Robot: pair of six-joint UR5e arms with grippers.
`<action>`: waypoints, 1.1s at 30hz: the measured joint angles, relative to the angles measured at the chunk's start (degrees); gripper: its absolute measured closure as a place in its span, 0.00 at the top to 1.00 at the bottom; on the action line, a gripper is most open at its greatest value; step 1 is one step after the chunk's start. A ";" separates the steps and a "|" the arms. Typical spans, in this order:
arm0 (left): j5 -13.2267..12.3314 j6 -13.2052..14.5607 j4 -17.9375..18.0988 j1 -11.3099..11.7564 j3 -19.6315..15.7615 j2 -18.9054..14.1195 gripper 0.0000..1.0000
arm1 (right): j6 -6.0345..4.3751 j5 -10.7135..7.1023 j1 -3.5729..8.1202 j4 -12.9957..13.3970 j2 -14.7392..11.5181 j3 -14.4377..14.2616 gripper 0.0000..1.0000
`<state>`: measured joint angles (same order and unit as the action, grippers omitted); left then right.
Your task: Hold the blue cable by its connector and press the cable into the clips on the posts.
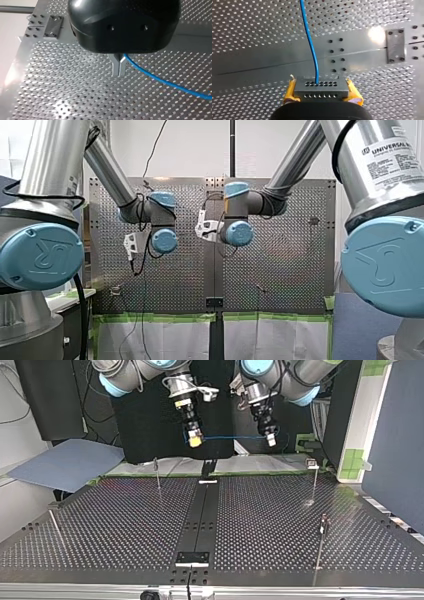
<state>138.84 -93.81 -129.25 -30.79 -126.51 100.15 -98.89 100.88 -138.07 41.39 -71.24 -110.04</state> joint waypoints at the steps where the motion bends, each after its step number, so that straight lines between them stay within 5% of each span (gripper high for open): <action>1: 0.03 0.24 -0.53 0.13 0.34 -0.52 0.00 | 0.00 -0.12 0.21 -0.49 -0.48 0.30 0.00; 11: 0.21 2.28 -6.03 1.58 3.06 -6.02 0.00 | -0.07 -0.84 2.01 -5.47 -6.27 5.68 0.00; 19: 0.04 3.01 -10.25 3.36 7.20 -10.26 0.00 | 0.00 -4.00 2.74 -7.13 -9.88 9.65 0.00; 28: 0.07 3.49 -14.78 5.92 11.71 -14.76 0.00 | 0.08 -6.39 3.00 -7.86 -7.31 12.32 0.00; 33: -2.07 3.33 -17.82 8.80 14.32 -17.33 0.00 | 0.45 -6.60 2.77 -8.35 -4.43 14.55 0.00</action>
<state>136.77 -90.48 -147.08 -21.99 -112.19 82.82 -98.44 94.29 -135.30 33.04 -75.66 -95.50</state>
